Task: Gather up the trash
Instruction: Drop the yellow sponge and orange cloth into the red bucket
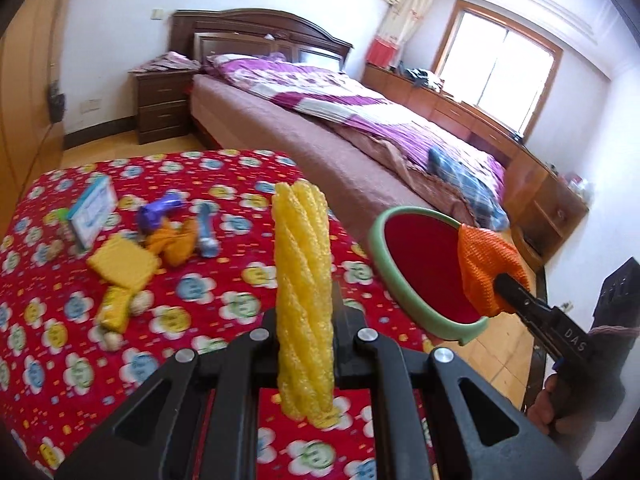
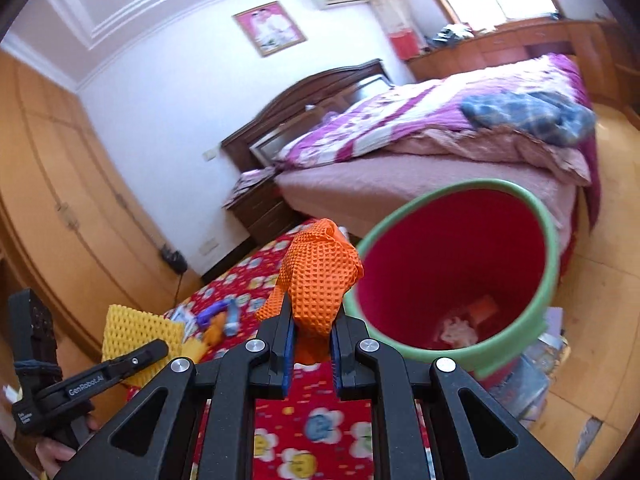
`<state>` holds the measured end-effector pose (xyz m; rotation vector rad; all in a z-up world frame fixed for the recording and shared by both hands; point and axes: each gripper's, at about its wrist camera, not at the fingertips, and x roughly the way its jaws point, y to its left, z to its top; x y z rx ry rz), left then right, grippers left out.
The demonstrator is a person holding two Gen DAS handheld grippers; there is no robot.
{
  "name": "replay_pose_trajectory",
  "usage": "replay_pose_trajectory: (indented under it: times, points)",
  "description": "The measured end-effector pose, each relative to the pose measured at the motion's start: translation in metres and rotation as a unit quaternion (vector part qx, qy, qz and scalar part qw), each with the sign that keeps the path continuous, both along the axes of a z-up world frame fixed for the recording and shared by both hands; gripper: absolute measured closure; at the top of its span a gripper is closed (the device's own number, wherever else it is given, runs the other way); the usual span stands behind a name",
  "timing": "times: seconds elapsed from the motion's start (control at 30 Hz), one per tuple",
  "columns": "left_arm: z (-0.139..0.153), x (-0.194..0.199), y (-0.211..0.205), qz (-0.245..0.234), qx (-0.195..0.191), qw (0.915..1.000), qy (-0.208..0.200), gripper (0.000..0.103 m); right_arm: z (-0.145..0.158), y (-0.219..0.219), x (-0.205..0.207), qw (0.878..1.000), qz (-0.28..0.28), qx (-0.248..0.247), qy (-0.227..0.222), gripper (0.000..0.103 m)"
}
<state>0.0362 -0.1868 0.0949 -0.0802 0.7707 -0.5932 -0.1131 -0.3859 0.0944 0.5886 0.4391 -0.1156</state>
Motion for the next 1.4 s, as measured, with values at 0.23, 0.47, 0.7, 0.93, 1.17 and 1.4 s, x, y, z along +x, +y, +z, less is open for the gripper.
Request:
replay_pose_trajectory:
  times: [0.23,0.47,0.7,0.93,1.17,1.4]
  points:
    - [-0.008,0.008,-0.053,-0.049,0.013,0.9987,0.005,0.092,-0.02,-0.034,-0.009,0.999,-0.044,0.023,0.019,0.088]
    - [-0.009,0.014,-0.104,-0.096,0.006,0.9953,0.002,0.092,-0.034,-0.056,-0.011,0.996,-0.069,0.035,0.034,0.088]
    - [-0.018,0.024,-0.139,-0.128,0.003,0.9918,0.007,0.092,-0.038,-0.072,-0.011,0.995,-0.088,0.031,0.038,0.086]
    - [-0.025,0.028,-0.164,-0.158,-0.003,0.9875,0.004,0.087,-0.045,-0.08,-0.009,0.994,-0.094,0.032,0.047,0.085]
    - [-0.026,0.029,-0.164,-0.151,-0.007,0.9885,-0.005,0.064,-0.049,-0.081,-0.005,0.994,-0.089,0.032,0.052,0.077]
    - [-0.026,0.031,-0.151,-0.131,-0.014,0.9913,0.004,0.064,-0.047,-0.077,-0.005,0.995,-0.085,0.032,0.047,0.073]
